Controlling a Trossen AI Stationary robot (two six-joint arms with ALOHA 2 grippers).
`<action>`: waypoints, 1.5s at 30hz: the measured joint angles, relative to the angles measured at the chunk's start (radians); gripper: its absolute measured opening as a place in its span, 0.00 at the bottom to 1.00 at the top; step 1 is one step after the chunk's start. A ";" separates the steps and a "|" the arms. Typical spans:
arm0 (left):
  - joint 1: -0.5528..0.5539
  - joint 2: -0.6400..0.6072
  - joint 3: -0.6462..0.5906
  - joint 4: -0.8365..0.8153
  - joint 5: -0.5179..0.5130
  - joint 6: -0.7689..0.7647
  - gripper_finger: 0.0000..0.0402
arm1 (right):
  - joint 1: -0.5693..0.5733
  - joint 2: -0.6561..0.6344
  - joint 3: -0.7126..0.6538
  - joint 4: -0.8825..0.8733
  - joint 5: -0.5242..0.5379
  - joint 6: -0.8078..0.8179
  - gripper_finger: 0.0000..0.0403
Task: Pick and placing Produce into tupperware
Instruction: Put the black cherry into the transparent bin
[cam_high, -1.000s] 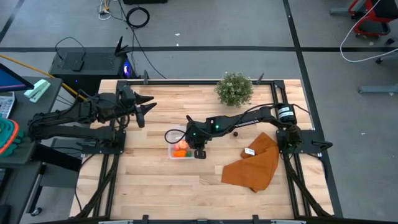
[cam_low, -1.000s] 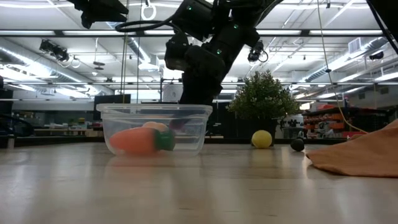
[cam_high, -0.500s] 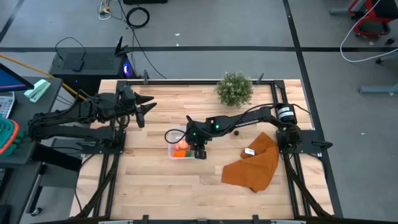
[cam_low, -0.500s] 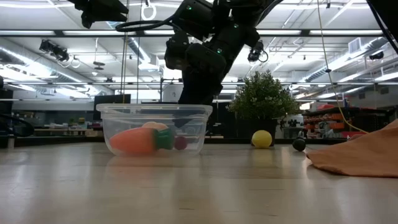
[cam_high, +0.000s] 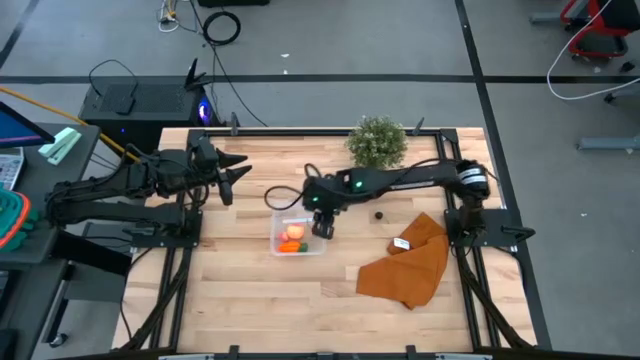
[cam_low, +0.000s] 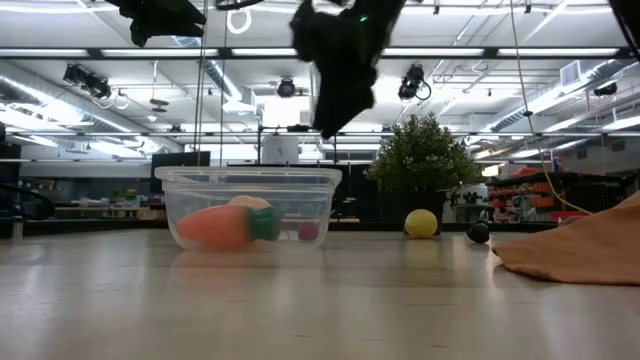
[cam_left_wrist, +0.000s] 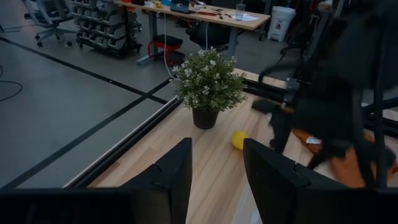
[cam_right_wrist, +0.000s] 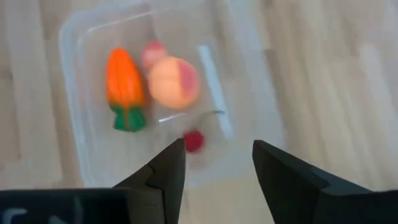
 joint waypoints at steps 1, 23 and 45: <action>0.000 0.000 0.000 0.001 0.000 -0.001 0.38 | 0.000 -0.027 -0.016 -0.020 0.014 0.013 0.38; 0.000 0.000 0.000 0.002 0.000 -0.010 0.39 | 0.003 -0.594 -0.833 0.228 0.115 0.648 0.38; 0.000 0.000 0.000 0.001 0.000 -0.011 0.37 | -0.019 -0.439 -0.865 0.194 0.120 0.697 0.56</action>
